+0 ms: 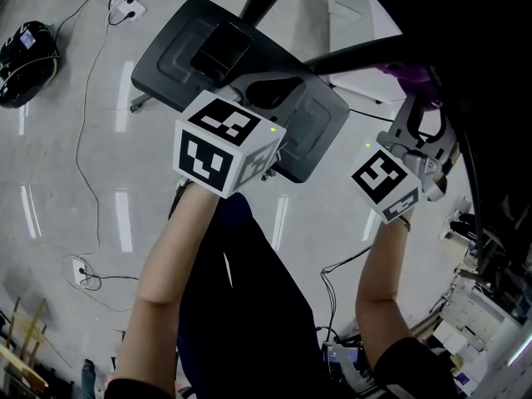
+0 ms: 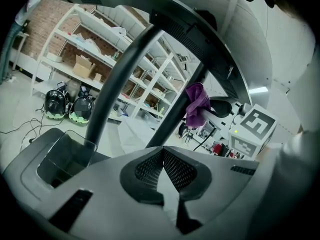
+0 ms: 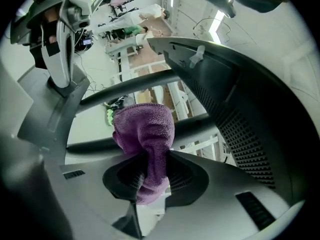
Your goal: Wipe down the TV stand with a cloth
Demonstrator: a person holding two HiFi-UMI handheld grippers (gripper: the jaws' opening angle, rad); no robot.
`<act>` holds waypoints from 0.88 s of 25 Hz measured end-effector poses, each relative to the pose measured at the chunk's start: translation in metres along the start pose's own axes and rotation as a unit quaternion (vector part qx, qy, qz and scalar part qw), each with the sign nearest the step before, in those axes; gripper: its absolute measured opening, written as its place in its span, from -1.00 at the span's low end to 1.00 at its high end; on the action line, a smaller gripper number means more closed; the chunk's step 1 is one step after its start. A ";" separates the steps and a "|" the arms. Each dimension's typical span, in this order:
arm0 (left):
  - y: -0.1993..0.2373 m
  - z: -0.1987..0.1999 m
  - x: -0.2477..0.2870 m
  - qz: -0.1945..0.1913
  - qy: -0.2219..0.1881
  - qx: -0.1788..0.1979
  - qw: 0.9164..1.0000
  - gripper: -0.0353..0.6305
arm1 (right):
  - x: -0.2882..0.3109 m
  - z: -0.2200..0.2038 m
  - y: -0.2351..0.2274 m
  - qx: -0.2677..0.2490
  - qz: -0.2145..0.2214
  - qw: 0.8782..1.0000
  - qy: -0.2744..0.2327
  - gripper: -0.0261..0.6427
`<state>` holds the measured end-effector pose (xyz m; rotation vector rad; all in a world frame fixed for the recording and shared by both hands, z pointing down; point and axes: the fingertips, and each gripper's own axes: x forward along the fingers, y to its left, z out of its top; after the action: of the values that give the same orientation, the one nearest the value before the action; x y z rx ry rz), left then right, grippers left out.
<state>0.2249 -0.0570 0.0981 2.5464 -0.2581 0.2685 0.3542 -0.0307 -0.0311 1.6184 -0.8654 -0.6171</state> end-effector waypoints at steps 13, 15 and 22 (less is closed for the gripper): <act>0.010 -0.021 0.016 0.013 0.008 -0.025 1.000 -0.87 | 0.013 -0.009 0.053 0.008 0.053 0.998 -0.009 -0.61; 0.007 -0.024 0.020 0.014 0.009 -0.030 0.999 -0.87 | 0.013 -0.011 0.059 0.007 0.061 0.998 -0.013 -0.61; 0.013 -0.046 0.032 0.024 0.015 -0.042 0.999 -0.87 | 0.018 -0.019 0.105 0.004 0.100 0.995 -0.024 -0.61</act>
<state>0.2463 -0.0467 0.1507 2.4531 -0.3125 0.3063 0.3575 -0.0428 0.0767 1.5061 -1.0520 -0.5123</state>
